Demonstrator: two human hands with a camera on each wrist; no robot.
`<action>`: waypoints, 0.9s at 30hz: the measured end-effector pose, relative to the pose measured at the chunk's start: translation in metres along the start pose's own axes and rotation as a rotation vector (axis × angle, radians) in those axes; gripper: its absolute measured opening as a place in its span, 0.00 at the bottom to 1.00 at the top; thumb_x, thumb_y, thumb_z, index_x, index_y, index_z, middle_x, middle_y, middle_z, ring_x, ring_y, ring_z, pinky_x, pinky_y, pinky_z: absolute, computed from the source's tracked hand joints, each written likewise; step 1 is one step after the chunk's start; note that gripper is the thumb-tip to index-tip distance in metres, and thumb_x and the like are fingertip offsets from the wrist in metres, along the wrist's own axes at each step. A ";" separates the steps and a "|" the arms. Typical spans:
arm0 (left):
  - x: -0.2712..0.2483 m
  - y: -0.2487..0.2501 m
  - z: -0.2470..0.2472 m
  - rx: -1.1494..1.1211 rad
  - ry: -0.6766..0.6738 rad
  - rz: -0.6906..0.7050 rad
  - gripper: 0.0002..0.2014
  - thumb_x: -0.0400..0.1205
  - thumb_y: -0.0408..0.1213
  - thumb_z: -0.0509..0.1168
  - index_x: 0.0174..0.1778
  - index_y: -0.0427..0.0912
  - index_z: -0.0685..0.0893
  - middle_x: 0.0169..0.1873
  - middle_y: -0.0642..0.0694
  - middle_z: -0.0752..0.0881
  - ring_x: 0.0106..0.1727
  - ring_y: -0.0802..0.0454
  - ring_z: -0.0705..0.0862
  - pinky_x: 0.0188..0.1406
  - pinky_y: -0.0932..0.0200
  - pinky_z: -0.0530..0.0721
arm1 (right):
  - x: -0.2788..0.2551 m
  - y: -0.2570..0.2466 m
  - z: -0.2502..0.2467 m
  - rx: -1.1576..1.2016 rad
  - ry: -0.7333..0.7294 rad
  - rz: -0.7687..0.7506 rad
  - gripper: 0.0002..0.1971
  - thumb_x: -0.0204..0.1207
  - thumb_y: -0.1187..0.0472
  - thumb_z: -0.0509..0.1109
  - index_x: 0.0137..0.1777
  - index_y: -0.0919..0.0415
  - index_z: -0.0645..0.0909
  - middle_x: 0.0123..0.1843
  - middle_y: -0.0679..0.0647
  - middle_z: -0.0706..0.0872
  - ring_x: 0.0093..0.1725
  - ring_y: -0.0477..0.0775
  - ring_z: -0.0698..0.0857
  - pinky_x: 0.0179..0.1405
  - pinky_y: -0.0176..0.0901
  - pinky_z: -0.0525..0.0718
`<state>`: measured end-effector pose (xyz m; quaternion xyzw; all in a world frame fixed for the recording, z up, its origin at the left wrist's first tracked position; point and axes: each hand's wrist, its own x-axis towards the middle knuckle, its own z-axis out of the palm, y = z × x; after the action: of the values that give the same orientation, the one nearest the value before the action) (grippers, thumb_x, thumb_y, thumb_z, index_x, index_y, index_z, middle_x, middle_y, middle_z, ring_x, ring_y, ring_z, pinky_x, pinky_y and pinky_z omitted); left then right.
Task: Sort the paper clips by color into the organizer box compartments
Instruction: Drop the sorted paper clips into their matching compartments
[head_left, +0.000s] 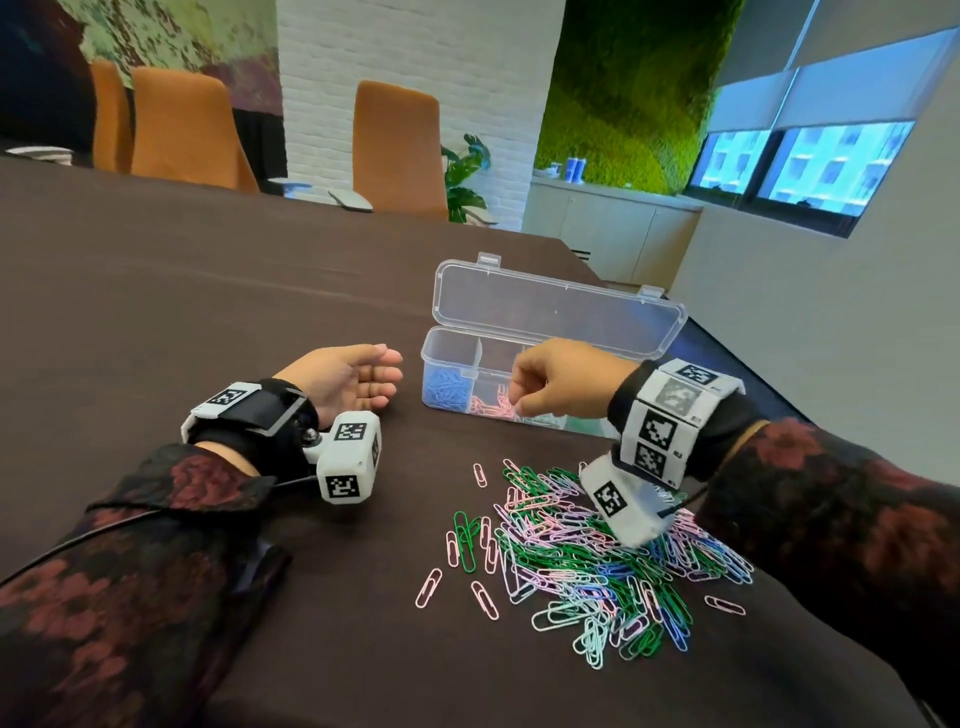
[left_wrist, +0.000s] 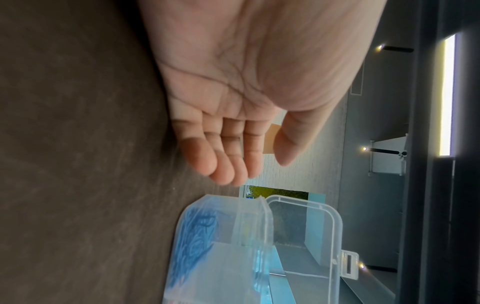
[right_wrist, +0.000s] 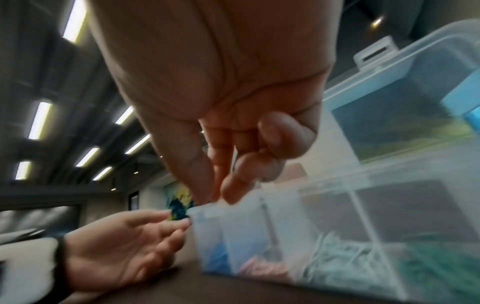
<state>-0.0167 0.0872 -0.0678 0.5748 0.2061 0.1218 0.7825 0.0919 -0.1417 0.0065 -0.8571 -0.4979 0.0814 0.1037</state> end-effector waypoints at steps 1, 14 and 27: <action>0.000 0.000 0.000 0.002 0.002 0.001 0.10 0.86 0.39 0.57 0.48 0.39 0.82 0.31 0.47 0.84 0.24 0.56 0.83 0.24 0.67 0.83 | -0.002 -0.008 0.007 -0.052 -0.073 -0.020 0.04 0.75 0.61 0.73 0.46 0.59 0.84 0.33 0.42 0.79 0.34 0.42 0.77 0.35 0.32 0.76; 0.000 0.001 0.001 0.029 -0.013 0.003 0.11 0.86 0.40 0.57 0.47 0.40 0.82 0.29 0.48 0.85 0.25 0.56 0.83 0.24 0.66 0.83 | 0.008 -0.021 0.040 0.134 -0.322 0.063 0.11 0.77 0.64 0.69 0.33 0.58 0.75 0.35 0.55 0.82 0.30 0.50 0.78 0.28 0.34 0.76; -0.004 0.000 0.004 0.040 0.017 0.010 0.11 0.86 0.40 0.56 0.45 0.40 0.81 0.31 0.47 0.83 0.26 0.56 0.82 0.25 0.66 0.82 | -0.011 -0.050 0.050 0.283 -0.567 -0.284 0.12 0.68 0.69 0.74 0.48 0.57 0.79 0.31 0.48 0.74 0.26 0.40 0.72 0.29 0.34 0.71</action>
<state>-0.0187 0.0820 -0.0659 0.5904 0.2121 0.1264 0.7685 0.0330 -0.1224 -0.0283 -0.6996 -0.6052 0.3691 0.0895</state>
